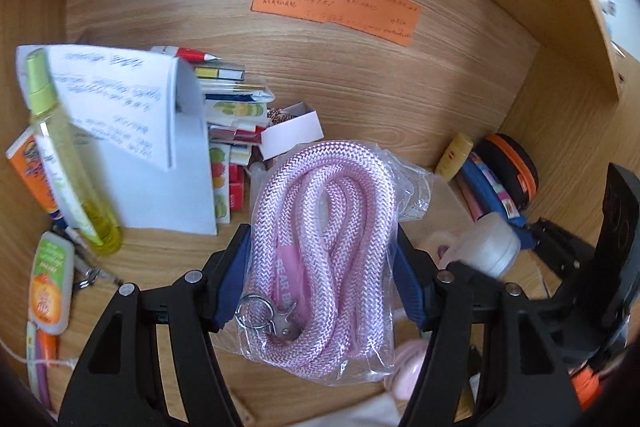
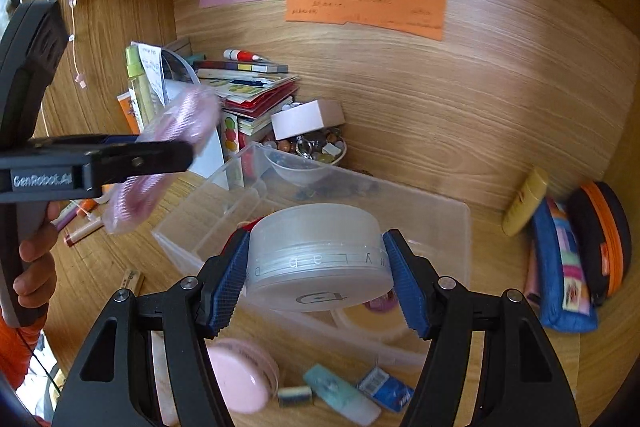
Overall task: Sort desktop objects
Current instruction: 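Carry the pink rope bag and white container into the clear box and release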
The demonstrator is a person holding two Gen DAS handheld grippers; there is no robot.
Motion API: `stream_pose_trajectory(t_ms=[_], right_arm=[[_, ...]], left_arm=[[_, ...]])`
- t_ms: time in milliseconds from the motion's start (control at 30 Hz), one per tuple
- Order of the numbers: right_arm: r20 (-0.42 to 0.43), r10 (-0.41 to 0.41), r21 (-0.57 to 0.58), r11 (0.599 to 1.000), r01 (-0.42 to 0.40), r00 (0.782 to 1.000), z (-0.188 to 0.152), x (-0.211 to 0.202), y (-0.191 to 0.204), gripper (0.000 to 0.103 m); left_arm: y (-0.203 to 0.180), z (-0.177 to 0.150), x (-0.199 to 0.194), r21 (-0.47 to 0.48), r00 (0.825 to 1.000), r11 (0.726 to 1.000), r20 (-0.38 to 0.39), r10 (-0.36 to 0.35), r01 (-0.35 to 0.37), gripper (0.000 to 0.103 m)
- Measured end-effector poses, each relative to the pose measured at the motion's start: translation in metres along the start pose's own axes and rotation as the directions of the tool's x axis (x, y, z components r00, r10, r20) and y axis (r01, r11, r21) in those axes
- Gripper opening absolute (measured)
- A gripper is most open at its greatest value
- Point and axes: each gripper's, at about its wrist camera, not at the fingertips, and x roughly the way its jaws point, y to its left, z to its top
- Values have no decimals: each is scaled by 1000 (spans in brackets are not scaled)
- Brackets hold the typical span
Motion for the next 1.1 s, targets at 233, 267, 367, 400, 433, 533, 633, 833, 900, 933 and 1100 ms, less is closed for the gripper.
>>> stream_pose_trajectory(t_ms=[233, 267, 367, 400, 433, 533, 633, 833, 900, 933, 1100], right_arm=[[-46, 11, -45, 999, -14, 999, 12, 29, 6, 63], [-52, 15, -48, 999, -17, 999, 13, 32, 7, 63], [-70, 14, -65, 998, -18, 997, 11, 46, 10, 63], [-76, 14, -66, 998, -19, 997, 10, 50, 10, 63], [-83, 18, -66, 998, -23, 996, 9, 53, 10, 63], [-104, 27, -60, 998, -34, 994, 7, 65, 8, 63], [-116, 35, -52, 998, -41, 993, 4, 74, 5, 63], [-152, 46, -58, 997, -56, 987, -2, 85, 5, 63], [-160, 42, -68, 996, -54, 986, -3, 87, 6, 63], [-163, 38, -73, 996, -50, 986, -3, 87, 7, 64], [-150, 28, -82, 996, -41, 988, -3, 83, 8, 63]], left_arm=[[2, 11, 28, -33, 999, 999, -29, -27, 26, 65], [3, 11, 34, -35, 999, 999, -37, -31, 30, 65], [7, 6, 47, -43, 998, 999, -58, -27, 24, 65], [8, 3, 51, -39, 998, 999, -66, -23, 20, 65], [9, 1, 55, -37, 997, 999, -73, -25, 22, 65], [7, -2, 62, -25, 997, 1000, -74, -15, 14, 65], [3, -4, 66, 2, 998, 1000, -69, -13, 13, 65], [4, -10, 74, 5, 994, 1000, -105, -27, 28, 65], [3, -10, 71, 9, 995, 1000, -101, -19, 20, 65], [3, -10, 70, 5, 995, 1000, -100, -26, 26, 65], [2, -10, 61, 3, 997, 1000, -76, -26, 26, 65]])
